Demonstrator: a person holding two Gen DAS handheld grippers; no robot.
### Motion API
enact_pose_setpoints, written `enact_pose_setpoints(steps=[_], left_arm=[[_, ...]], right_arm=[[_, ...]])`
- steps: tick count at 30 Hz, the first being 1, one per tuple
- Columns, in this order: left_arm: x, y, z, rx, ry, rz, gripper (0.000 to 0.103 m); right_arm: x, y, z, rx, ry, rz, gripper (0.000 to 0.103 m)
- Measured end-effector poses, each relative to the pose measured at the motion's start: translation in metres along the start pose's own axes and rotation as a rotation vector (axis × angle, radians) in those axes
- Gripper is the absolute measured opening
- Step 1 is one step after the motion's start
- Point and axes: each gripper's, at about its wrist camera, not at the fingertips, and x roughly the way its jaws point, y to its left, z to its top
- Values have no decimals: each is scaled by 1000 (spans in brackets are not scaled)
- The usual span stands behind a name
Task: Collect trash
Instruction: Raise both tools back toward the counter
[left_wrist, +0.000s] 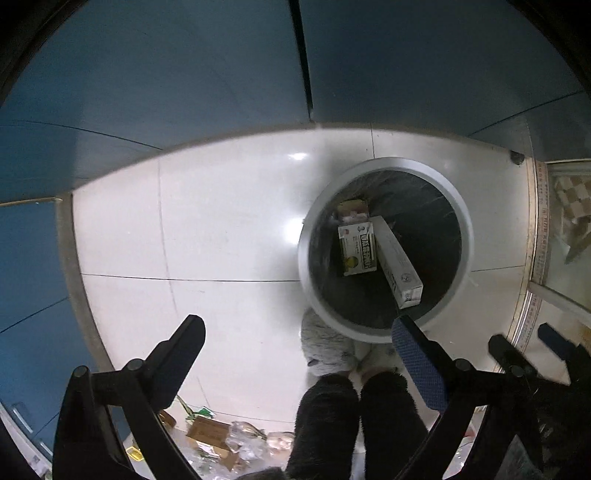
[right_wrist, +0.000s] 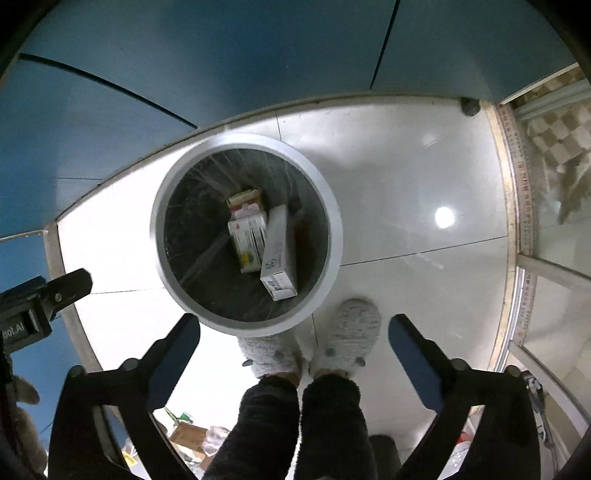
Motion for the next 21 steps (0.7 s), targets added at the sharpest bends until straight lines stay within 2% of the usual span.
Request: enact_pose_setpoints(steps=[3, 7, 15, 21], left_arm=[[-28, 2, -14, 14, -45, 23, 103], [-67, 9, -34, 9, -65, 5, 103], [-149, 14, -78, -21, -89, -36, 103], [-215, 18, -111, -22, -147, -41, 103]], right_arm=[[-27, 3, -3, -8, -29, -34, 103], [-77, 8, -15, -3, -50, -42, 103], [-196, 15, -49, -21, -135, -63, 103], [-295, 22, -82, -34, -203, -63, 103]])
